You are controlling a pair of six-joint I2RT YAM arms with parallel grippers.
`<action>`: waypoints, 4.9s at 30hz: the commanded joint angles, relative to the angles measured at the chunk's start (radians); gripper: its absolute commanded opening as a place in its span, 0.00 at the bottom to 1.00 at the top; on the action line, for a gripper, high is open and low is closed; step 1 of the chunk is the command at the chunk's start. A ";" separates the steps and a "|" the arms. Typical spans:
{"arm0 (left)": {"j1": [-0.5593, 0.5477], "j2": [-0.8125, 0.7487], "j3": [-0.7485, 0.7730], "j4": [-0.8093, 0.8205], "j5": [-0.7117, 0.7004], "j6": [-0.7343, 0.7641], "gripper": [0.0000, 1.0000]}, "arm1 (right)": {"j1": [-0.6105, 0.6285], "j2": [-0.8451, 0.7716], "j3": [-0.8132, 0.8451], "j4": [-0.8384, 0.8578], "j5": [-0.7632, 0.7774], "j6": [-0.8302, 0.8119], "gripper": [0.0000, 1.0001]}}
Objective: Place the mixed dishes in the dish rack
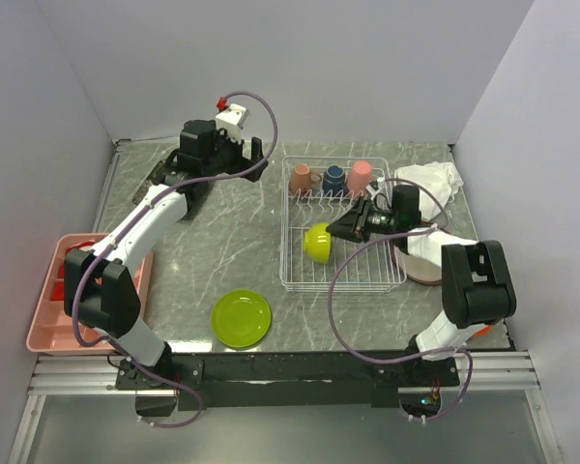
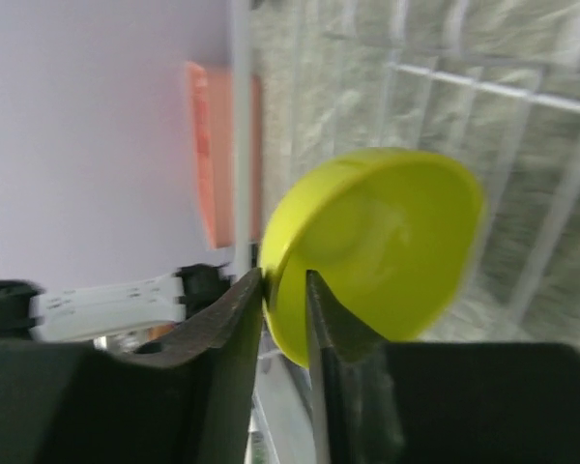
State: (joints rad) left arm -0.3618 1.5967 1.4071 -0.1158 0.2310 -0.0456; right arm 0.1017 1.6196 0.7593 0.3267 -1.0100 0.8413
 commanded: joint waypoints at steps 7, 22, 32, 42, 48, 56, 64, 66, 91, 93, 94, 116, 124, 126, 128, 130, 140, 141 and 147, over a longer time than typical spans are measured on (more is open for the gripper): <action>-0.006 -0.017 0.006 0.054 -0.012 0.007 0.99 | -0.036 -0.188 0.342 -0.937 0.393 -0.787 0.45; -0.012 -0.029 0.000 0.084 -0.022 0.012 1.00 | -0.094 -0.641 0.282 -1.391 0.971 -1.238 0.50; -0.012 0.078 0.108 0.073 0.010 -0.020 1.00 | -0.379 -0.707 0.072 -1.447 1.013 -1.338 0.48; -0.023 0.196 0.320 -0.065 0.004 0.024 1.00 | -0.470 -0.601 -0.021 -1.316 1.045 -1.367 0.47; -0.035 0.253 0.391 -0.097 -0.013 0.035 0.99 | -0.526 -0.552 -0.040 -1.281 1.059 -1.409 0.45; -0.081 0.270 0.403 -0.094 -0.024 0.075 1.00 | -0.566 -0.491 -0.014 -1.310 1.021 -1.424 0.24; -0.082 0.256 0.379 -0.082 -0.033 0.078 1.00 | -0.566 -0.463 0.052 -1.385 0.981 -1.397 0.06; -0.077 0.246 0.365 -0.079 -0.036 0.082 1.00 | -0.566 -0.478 0.095 -1.439 0.973 -1.401 0.00; 0.093 0.031 0.176 -0.064 -0.173 0.096 0.99 | -0.128 -0.162 0.879 -1.268 0.015 -1.001 0.00; 0.098 0.016 0.150 -0.061 -0.186 0.127 1.00 | -0.106 -0.251 0.670 -0.841 -0.132 -0.762 0.00; 0.100 0.003 0.141 -0.059 -0.199 0.136 0.99 | -0.106 -0.285 0.579 -0.639 -0.154 -0.634 0.00; 0.132 -0.158 -0.008 -0.116 -0.228 0.216 0.99 | 0.168 -0.024 0.066 0.508 -0.156 0.289 0.00; 0.150 -0.150 -0.003 -0.125 -0.228 0.216 1.00 | 0.167 0.042 -0.054 0.761 -0.173 0.459 0.00; 0.150 -0.146 -0.003 -0.122 -0.225 0.213 0.99 | 0.165 0.072 -0.058 0.839 -0.185 0.496 0.00; 0.150 -0.146 -0.005 -0.124 -0.220 0.211 0.99 | 0.164 0.115 -0.072 0.921 -0.182 0.561 0.00; 0.150 -0.146 -0.003 -0.127 -0.220 0.213 0.99 | 0.164 0.144 -0.081 0.928 -0.177 0.579 0.00; 0.150 -0.149 -0.020 -0.130 -0.222 0.219 0.99 | 0.162 0.221 -0.086 0.886 -0.193 0.565 0.00; 0.150 -0.147 -0.022 -0.128 -0.225 0.219 0.99 | 0.164 0.221 -0.084 0.858 -0.194 0.549 0.00; 0.150 -0.142 -0.030 -0.120 -0.220 0.210 0.99 | 0.139 0.157 0.000 0.236 -0.203 0.156 0.00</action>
State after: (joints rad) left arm -0.2119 1.4796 1.3819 -0.2577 0.0055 0.1638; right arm 0.2481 1.8153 0.7036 1.0355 -1.2163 1.3071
